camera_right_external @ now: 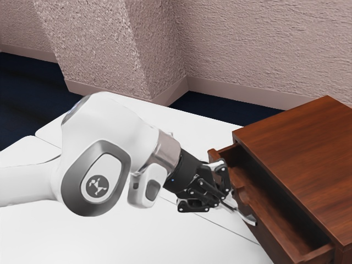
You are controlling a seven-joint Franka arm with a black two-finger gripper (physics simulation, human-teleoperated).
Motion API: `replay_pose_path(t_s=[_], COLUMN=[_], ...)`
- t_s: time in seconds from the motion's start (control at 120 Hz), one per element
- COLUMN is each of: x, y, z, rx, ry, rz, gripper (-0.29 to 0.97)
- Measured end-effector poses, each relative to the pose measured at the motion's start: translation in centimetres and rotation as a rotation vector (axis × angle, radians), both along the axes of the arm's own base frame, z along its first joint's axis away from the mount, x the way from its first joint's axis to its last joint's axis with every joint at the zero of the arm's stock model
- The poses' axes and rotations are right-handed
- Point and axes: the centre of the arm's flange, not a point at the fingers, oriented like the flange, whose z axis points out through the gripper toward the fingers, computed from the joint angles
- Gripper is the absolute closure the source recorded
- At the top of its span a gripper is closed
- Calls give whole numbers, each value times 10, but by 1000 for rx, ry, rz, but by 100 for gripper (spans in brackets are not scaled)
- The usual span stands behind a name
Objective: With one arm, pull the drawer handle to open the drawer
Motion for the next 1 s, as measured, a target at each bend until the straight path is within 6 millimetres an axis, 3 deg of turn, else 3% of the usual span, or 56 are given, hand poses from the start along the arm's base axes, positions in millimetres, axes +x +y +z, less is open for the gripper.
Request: replay_pose_path(t_s=[0.325,1.0], x=[-12,-68], y=[4,26], z=[-5,-3], rx=[34,29], ry=[-10,-51], rz=[-37,-112], gripper=[64,71])
